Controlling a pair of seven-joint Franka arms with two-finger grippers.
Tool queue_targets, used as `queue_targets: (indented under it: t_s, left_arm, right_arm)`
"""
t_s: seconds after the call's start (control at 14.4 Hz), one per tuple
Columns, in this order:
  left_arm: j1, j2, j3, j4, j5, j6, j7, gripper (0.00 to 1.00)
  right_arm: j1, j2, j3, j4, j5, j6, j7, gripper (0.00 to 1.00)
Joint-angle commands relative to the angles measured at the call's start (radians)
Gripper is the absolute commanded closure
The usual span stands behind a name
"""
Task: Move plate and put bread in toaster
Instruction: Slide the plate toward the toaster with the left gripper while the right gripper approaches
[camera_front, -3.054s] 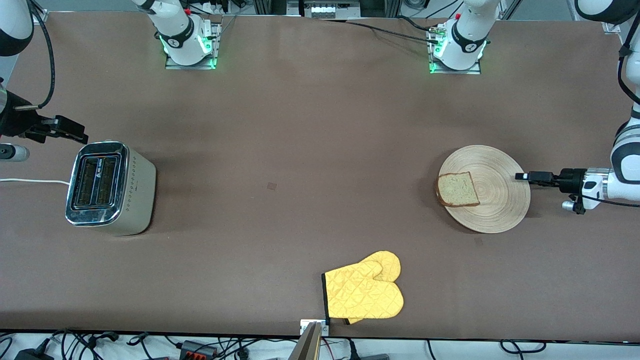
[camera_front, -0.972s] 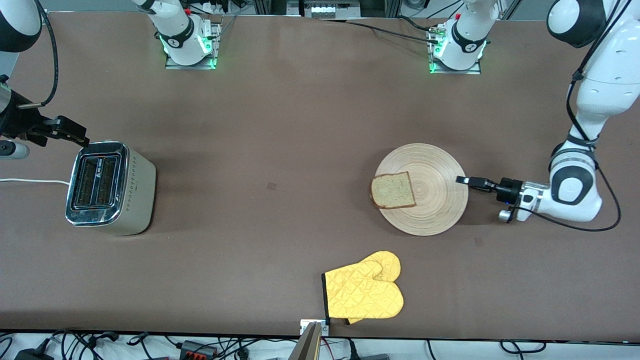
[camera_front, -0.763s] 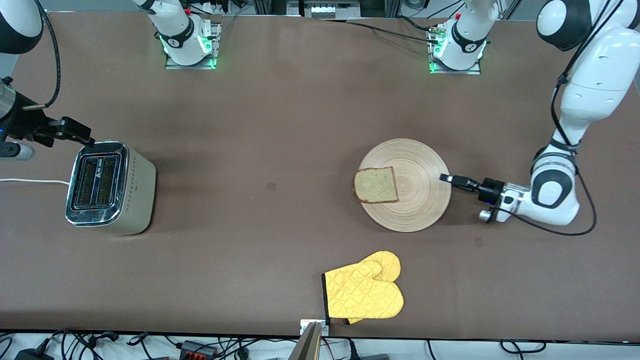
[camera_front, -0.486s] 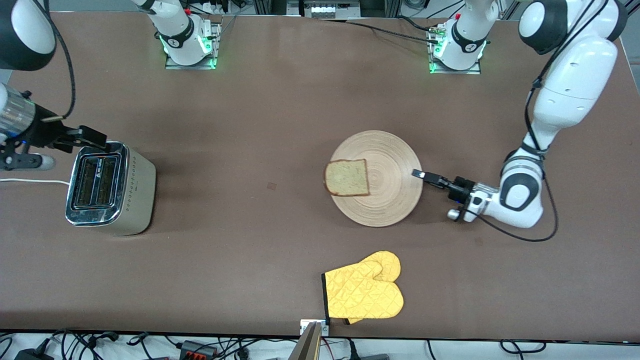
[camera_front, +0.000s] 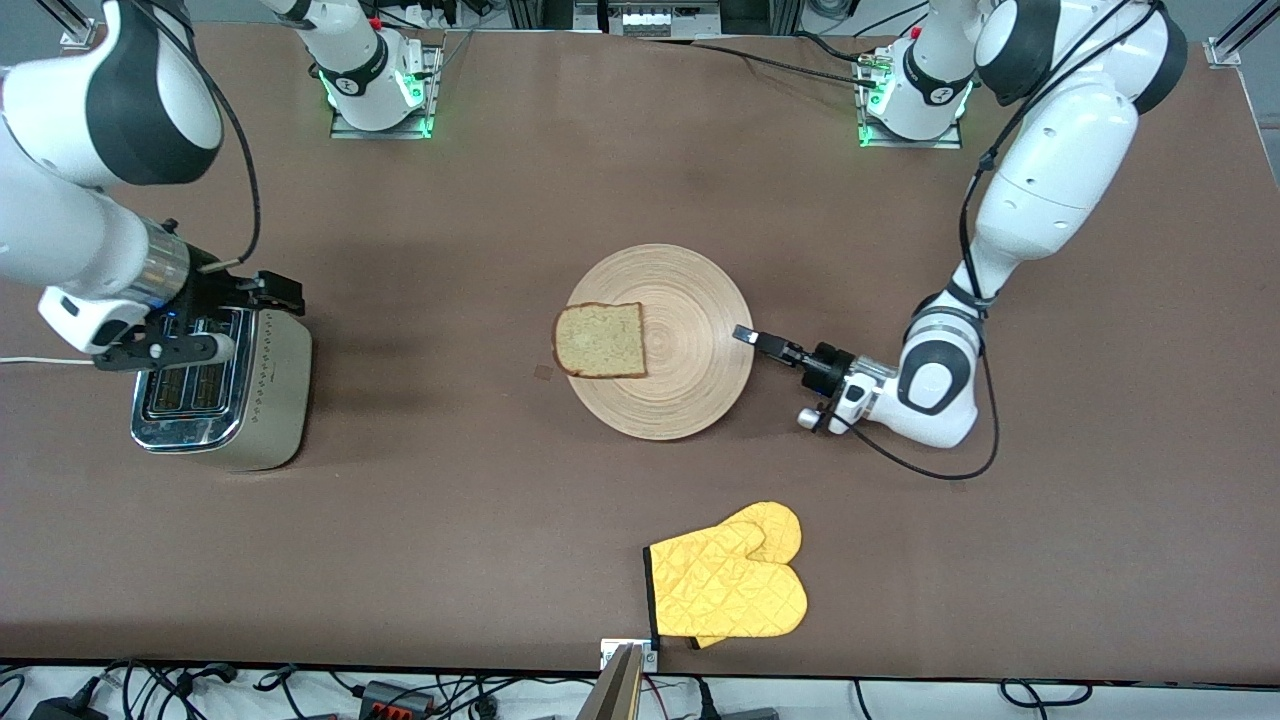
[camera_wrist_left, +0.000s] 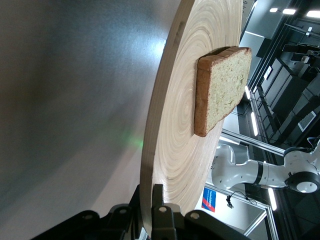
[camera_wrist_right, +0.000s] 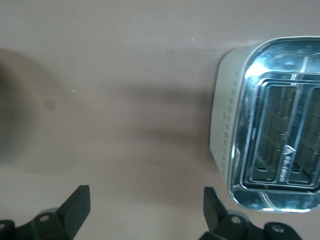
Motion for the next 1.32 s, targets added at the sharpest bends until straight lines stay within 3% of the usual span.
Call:
queue_targets:
  t_s: [0.0,0.28,0.76,0.97,1.18,1.25]
  left_arm:
    - [-0.064,0.005,0.003,0.026,-0.073,0.036,0.01,0.99]
    - [-0.142,0.002,0.001,0.028,-0.093,0.183,0.009,0.99]
    - [-0.217,0.003,0.004,0.029,-0.141,0.235,0.007,0.99]
    - [-0.226,0.008,0.006,0.028,-0.138,0.257,0.01,0.98]
    - [-0.237,0.013,0.011,0.032,-0.139,0.274,0.009,0.9]
    - [-0.237,0.014,0.012,0.035,-0.138,0.274,0.009,0.82]
  right_arm:
    - [0.048,0.012,-0.002,0.005,0.01,0.009,0.01,0.0]
    - [0.067,0.058,-0.002,0.001,0.064,0.052,0.011,0.0]
    - [0.075,0.167,-0.002,-0.004,0.204,0.098,0.025,0.0]
    - [0.092,0.2,-0.002,-0.005,0.214,0.12,0.063,0.0]
    - [0.119,0.219,-0.002,-0.014,0.214,0.137,0.141,0.0]
    - [0.137,0.236,-0.002,-0.014,0.214,0.138,0.183,0.0]
